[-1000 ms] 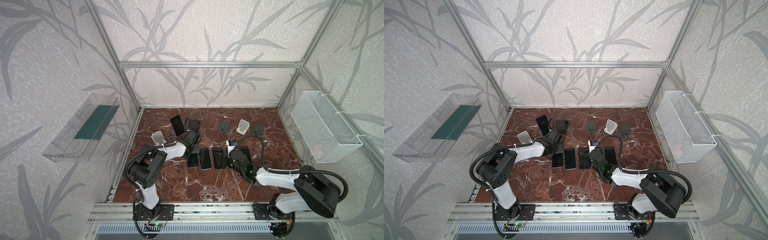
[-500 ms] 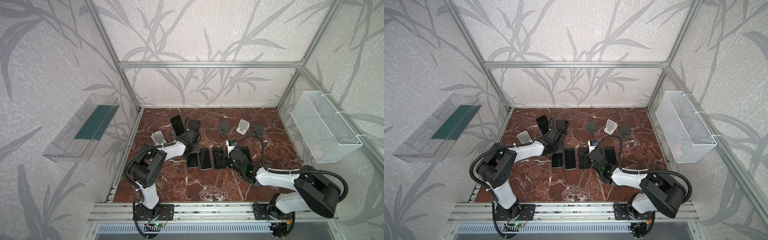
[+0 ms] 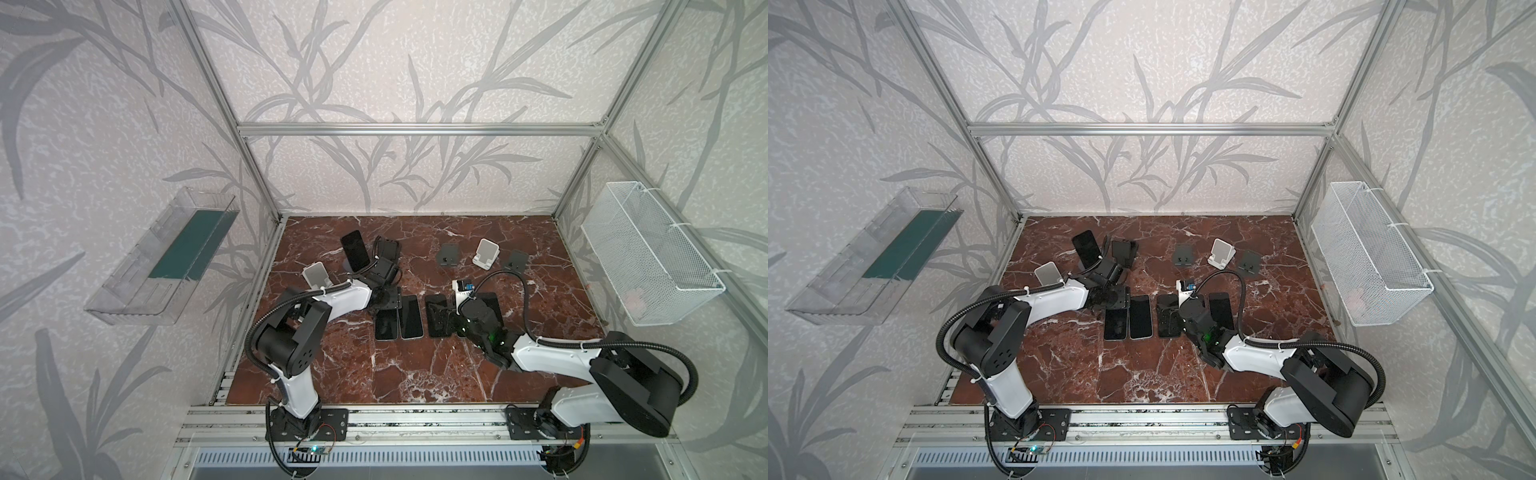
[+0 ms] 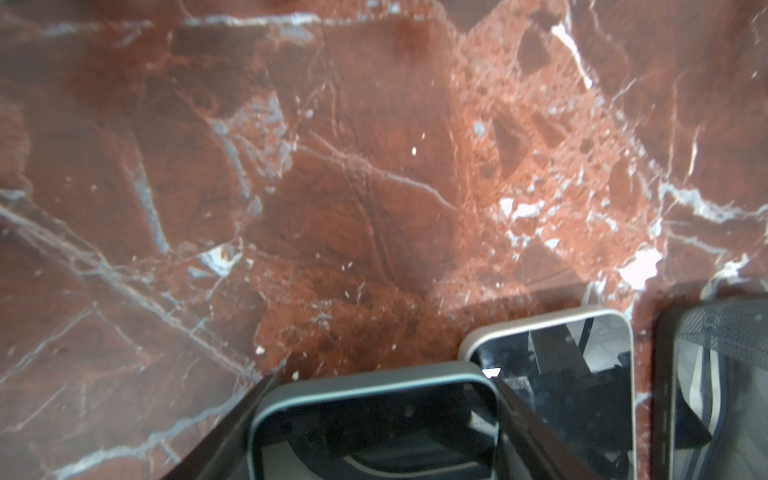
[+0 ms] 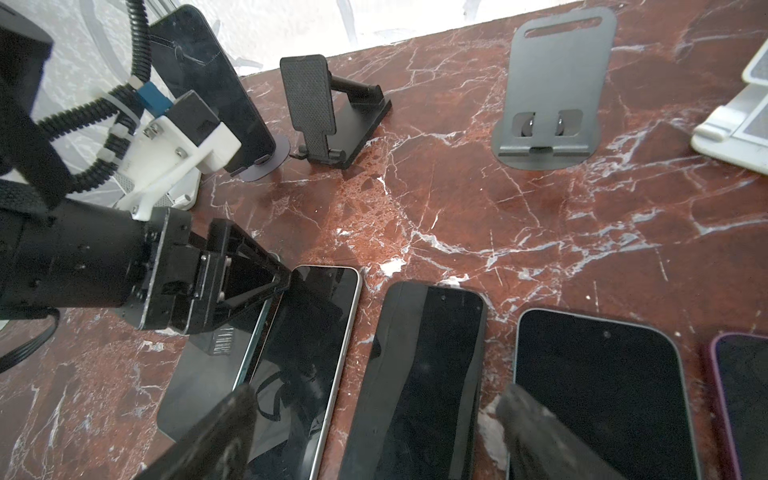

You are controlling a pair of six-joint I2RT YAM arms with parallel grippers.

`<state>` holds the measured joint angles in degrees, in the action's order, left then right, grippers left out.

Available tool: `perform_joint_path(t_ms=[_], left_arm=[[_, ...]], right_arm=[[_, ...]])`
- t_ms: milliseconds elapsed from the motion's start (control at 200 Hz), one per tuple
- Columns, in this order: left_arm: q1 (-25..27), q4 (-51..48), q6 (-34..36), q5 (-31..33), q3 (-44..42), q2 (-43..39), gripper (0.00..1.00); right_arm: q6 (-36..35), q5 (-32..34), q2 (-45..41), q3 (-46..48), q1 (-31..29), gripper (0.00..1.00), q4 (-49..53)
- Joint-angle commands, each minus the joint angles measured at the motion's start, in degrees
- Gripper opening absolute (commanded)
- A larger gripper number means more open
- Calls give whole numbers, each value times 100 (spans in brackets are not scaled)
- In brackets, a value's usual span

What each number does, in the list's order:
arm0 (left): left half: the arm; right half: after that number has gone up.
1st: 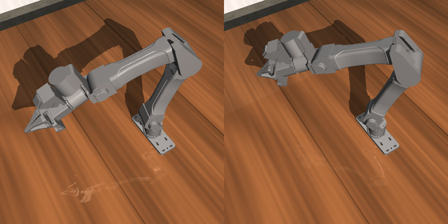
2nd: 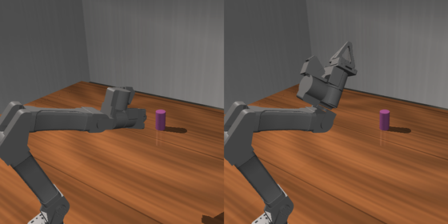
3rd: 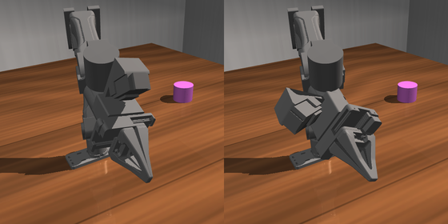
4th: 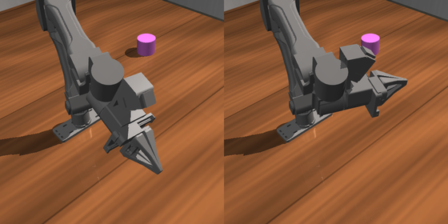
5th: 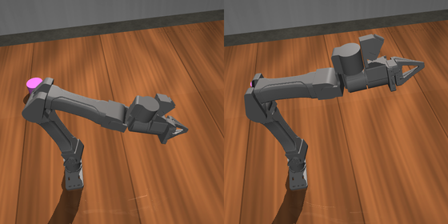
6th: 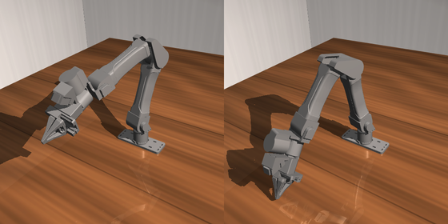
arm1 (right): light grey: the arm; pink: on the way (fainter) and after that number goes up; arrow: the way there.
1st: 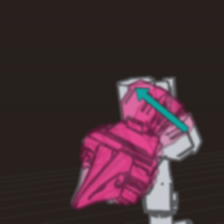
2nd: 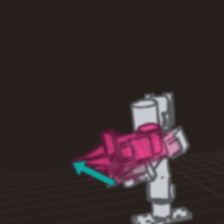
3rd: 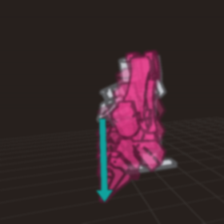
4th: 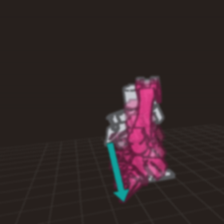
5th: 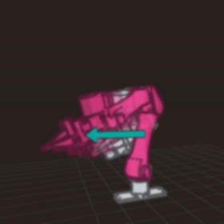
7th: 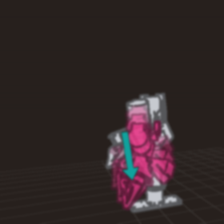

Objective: Remove the phone from the phone stand
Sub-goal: 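Set the teal-edged phone flat beside the row and open left gripper, then raise the left gripper and move it toward the far phone stands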

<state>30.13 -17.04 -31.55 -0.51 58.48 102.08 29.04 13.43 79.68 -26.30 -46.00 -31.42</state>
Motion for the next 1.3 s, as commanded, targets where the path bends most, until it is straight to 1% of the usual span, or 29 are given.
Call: perform_joint_path(t_ms=[0,115,320,425,665,850,1000,1130,1195,1295], left_arm=[[-48,-914,-61,-256,-84,163,77],[-95,-961,-138,-232,-88,167,78],[-138,-973,-281,-462,-76,214,80],[-143,-1114,-262,-380,-56,126,81],[-174,-1139,-186,-280,-69,-496,81],[-184,-1084,-72,-245,-38,-1188,80],[-200,-1000,40,49,178,-1903,80],[-206,-502,169,459,57,-2610,80],[-202,-366,184,768,-1,-2933,84],[-203,-112,189,1381,-78,-3296,93]], right_arm=[[-47,32,-130,-41,38,91,-33],[-38,18,-119,-41,38,91,-37],[-38,1,-130,-41,34,91,-40],[-47,12,-146,-33,39,91,-33],[-29,-36,-77,-49,38,91,-66],[-82,27,-102,-41,38,91,-40],[-56,-6,-47,-59,39,91,-66],[-41,14,-90,-50,38,91,-57],[-56,61,-137,-33,39,91,-49],[-81,131,-155,-15,40,91,-54]])
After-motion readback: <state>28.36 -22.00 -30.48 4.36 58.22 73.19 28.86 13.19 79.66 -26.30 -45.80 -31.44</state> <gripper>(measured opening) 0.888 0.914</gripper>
